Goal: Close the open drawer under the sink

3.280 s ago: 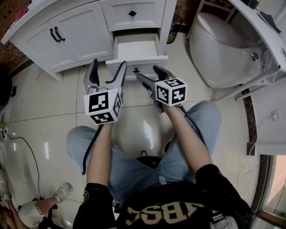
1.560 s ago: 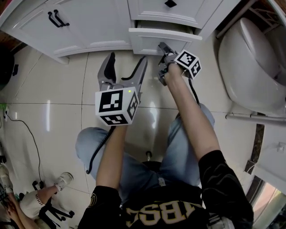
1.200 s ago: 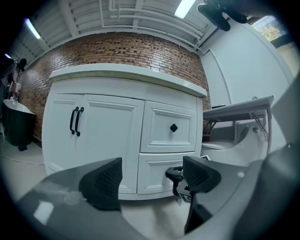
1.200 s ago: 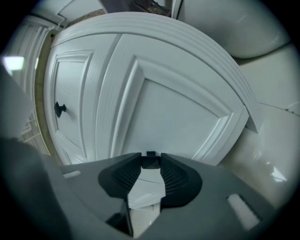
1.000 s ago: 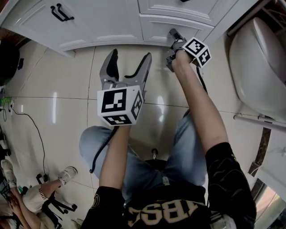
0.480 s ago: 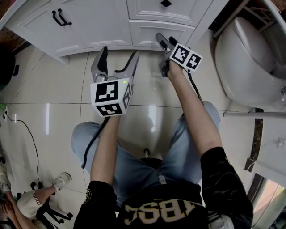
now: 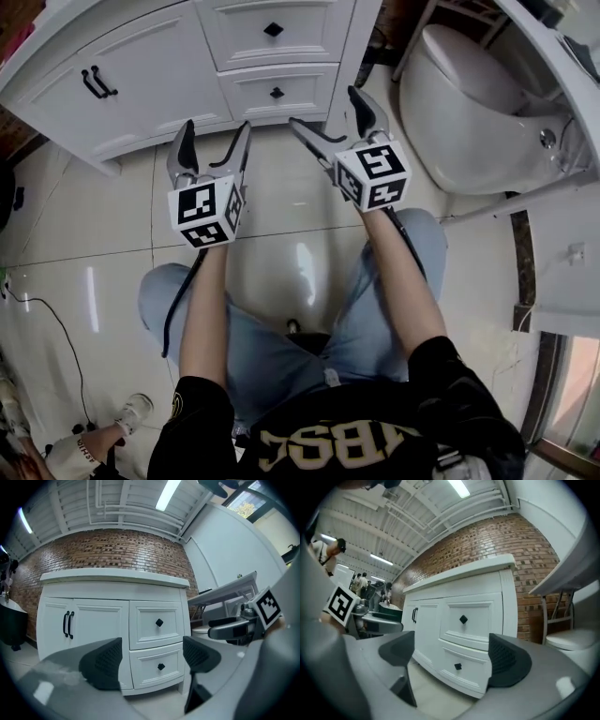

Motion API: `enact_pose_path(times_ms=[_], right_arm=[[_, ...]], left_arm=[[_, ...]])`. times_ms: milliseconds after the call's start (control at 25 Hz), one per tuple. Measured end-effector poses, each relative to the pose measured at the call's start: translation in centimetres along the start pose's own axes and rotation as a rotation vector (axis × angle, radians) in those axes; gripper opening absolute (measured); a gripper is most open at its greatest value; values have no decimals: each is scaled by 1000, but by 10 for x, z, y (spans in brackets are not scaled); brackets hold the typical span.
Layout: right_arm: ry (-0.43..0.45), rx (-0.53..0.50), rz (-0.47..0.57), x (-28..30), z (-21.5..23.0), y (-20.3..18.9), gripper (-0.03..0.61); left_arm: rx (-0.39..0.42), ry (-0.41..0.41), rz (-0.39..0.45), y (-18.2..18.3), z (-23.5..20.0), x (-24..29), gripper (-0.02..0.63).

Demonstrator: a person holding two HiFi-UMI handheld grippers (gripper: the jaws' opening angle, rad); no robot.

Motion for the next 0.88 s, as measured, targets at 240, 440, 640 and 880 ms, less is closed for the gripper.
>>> enact_pose_path(times_ms=[240, 440, 640, 880], right_arm=[[-165, -48, 108, -58, 11, 12, 381], [-238, -59, 101, -61, 20, 11, 445], [-279, -1, 75, -56, 26, 5, 445], [-246, -7, 44, -42, 9, 0, 443]], left_arm=[[39, -8, 15, 4, 24, -13, 408], [31, 3, 23, 8, 25, -19, 409], [32, 10, 17, 6, 23, -20, 410], [32, 8, 7, 5, 22, -18, 408]])
Point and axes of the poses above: the fingertips, and each gripper's own axes: x forward along the fingers, z to its right, y out of its top, the point moved 4 cm from there along -x, backward along the fingers, and after that the axes turned 4 degrees about -y, right-handed, at the moved point
